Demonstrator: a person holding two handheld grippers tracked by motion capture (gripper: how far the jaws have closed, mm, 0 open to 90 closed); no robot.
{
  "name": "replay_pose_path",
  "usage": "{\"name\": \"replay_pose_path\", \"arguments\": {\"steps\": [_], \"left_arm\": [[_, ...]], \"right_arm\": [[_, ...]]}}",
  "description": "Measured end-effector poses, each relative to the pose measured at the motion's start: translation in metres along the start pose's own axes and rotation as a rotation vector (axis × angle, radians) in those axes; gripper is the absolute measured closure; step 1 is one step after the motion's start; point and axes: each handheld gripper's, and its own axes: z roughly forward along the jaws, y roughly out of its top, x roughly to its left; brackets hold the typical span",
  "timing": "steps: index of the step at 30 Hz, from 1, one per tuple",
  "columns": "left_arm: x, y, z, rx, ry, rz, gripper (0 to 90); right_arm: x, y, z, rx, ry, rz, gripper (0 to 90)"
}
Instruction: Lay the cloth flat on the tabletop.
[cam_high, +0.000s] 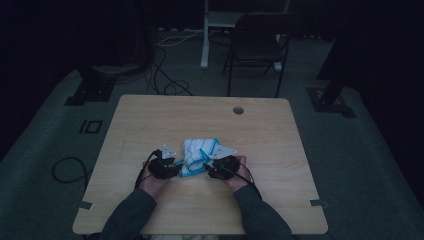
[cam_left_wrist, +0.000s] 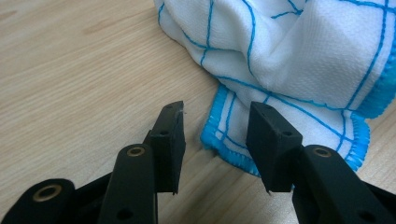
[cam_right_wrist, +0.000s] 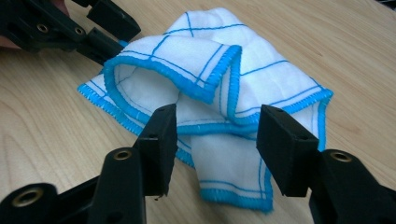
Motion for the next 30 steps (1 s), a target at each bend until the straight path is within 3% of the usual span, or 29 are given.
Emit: {"name": "replay_pose_path", "arguments": {"steps": [5, 10, 16, 22, 30], "left_arm": [[0.001, -0.001, 0.000, -0.008, -0.026, -0.018, 62.0], [-0.002, -0.001, 0.000, -0.011, -0.038, -0.013, 74.1], [-0.007, 0.000, 0.000, -0.005, -0.042, 0.009, 83.5], [-0.008, 0.000, 0.000, -0.003, -0.044, 0.016, 87.2], [-0.009, 0.000, -0.001, 0.001, -0.039, 0.021, 87.7]], "right_arm": [[0.003, 0.004, 0.008, 0.019, -0.030, -0.018, 39.6], [0.005, 0.010, 0.015, 0.012, -0.017, -0.030, 43.1], [0.010, 0.014, 0.019, 0.003, -0.001, -0.063, 53.3], [0.011, 0.016, 0.024, -0.005, 0.017, -0.088, 85.5], [0.002, 0.013, 0.017, -0.008, -0.005, -0.055, 88.9]]}}
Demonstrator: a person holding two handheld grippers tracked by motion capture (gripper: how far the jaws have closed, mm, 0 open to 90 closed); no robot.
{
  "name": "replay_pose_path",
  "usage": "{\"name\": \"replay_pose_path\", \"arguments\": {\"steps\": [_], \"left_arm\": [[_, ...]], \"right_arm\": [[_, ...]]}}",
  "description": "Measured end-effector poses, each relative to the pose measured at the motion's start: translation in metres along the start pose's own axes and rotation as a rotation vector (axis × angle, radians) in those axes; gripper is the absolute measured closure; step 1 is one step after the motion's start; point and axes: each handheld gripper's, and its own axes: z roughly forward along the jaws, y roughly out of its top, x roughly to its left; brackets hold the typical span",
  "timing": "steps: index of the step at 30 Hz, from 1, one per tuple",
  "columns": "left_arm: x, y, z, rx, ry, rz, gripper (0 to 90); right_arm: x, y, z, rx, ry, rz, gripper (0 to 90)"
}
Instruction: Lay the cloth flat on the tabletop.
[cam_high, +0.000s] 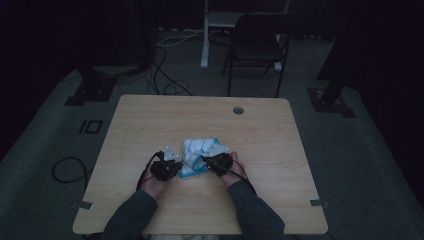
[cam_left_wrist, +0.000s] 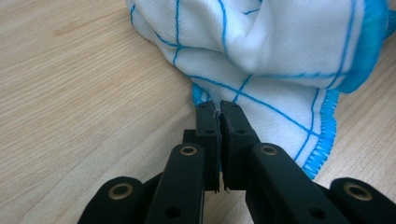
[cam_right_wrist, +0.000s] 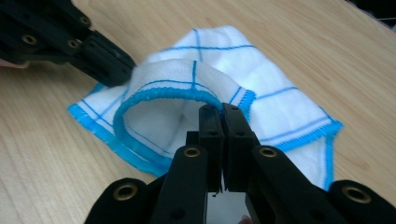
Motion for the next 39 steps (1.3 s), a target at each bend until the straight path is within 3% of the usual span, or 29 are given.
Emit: {"name": "replay_pose_path", "arguments": {"steps": [18, 39], "left_arm": [[0.003, -0.004, -0.005, 0.007, 0.029, 0.010, 87.9], [0.025, -0.017, -0.017, 0.011, 0.084, -0.029, 87.8]], "right_arm": [[-0.039, -0.013, -0.027, -0.018, -0.103, 0.074, 89.1], [-0.072, -0.037, -0.055, -0.004, -0.196, 0.132, 89.2]]}}
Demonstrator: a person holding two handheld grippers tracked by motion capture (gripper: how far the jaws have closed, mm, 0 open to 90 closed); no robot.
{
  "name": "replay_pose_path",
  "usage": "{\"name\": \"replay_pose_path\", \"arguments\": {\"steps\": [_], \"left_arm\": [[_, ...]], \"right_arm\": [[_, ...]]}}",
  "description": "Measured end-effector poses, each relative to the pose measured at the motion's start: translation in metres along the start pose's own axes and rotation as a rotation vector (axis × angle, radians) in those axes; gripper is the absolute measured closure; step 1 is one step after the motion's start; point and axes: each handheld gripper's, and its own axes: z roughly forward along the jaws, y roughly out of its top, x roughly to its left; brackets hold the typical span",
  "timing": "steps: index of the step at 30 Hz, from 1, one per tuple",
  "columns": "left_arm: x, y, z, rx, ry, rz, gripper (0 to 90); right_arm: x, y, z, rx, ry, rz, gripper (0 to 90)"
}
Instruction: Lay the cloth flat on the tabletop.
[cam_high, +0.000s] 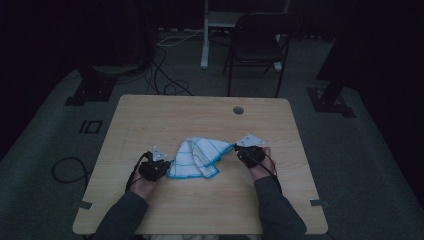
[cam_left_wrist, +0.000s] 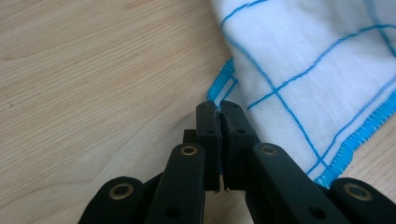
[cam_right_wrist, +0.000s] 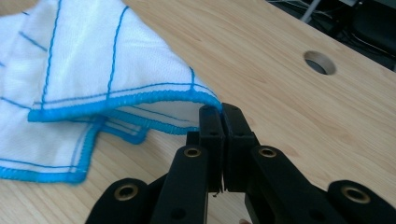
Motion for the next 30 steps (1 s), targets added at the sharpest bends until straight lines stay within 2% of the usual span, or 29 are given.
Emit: {"name": "replay_pose_path", "arguments": {"steps": [7, 11, 19, 22, 24, 26, 30], "left_arm": [[0.006, -0.002, -0.002, 0.005, 0.025, -0.004, 87.8], [0.015, -0.005, -0.004, 0.006, 0.056, -0.036, 87.8], [0.023, -0.006, -0.006, 0.016, 0.098, -0.056, 87.8], [0.027, -0.003, -0.005, 0.036, 0.122, -0.083, 87.6], [0.022, -0.001, -0.007, 0.039, 0.138, -0.079, 85.5], [0.014, 0.002, -0.012, 0.013, 0.134, -0.060, 83.3], [-0.008, 0.014, -0.026, -0.049, 0.085, -0.022, 81.8]], "right_arm": [[-0.012, -0.007, -0.009, 0.000, -0.025, 0.010, 89.2], [-0.019, -0.015, -0.017, 0.007, -0.042, 0.013, 89.2], [-0.026, -0.022, -0.023, 0.015, -0.058, 0.022, 89.2], [-0.027, -0.023, -0.026, 0.011, -0.059, 0.023, 89.2], [-0.026, -0.021, -0.025, 0.012, -0.059, 0.015, 89.2], [-0.024, -0.020, -0.025, 0.008, -0.058, 0.003, 89.2], [-0.021, -0.018, -0.023, 0.009, -0.057, -0.002, 89.1]]}}
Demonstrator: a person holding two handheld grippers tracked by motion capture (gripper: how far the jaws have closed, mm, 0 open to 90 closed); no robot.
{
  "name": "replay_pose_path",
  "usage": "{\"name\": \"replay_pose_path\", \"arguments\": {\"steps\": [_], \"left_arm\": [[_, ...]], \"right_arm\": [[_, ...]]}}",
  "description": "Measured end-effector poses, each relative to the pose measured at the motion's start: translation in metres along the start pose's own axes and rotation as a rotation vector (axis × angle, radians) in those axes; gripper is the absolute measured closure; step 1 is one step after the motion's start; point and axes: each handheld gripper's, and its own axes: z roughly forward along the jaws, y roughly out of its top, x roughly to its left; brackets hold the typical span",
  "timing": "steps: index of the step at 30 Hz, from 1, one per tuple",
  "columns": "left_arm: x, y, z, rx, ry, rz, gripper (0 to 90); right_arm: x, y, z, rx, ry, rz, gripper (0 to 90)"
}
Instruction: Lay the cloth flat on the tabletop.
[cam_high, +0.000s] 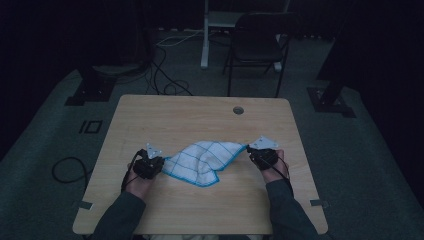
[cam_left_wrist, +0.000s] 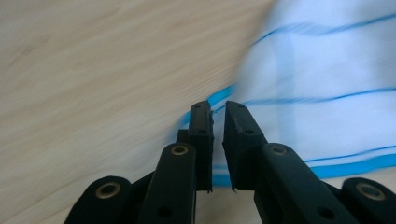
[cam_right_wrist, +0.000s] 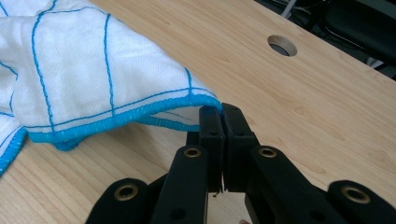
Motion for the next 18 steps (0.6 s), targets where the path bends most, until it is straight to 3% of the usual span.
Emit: {"name": "replay_pose_path", "arguments": {"steps": [4, 7, 11, 14, 18], "left_arm": [[-0.027, 0.012, -0.005, -0.046, -0.092, 0.046, 81.7], [-0.053, 0.018, -0.002, -0.051, -0.172, 0.097, 81.9], [-0.091, 0.022, 0.003, -0.048, -0.267, 0.193, 82.6], [-0.115, 0.025, 0.013, -0.028, -0.289, 0.257, 82.6], [-0.126, 0.025, 0.032, 0.014, -0.296, 0.262, 82.9]], "right_arm": [[0.002, 0.000, 0.001, -0.003, 0.002, 0.002, 89.1], [0.002, 0.001, 0.000, -0.006, 0.003, 0.004, 89.1], [0.003, 0.001, 0.001, -0.007, 0.006, 0.002, 89.1], [0.003, 0.001, 0.002, -0.006, 0.006, 0.004, 89.1], [0.003, 0.000, 0.001, -0.008, 0.006, 0.008, 89.1]]}}
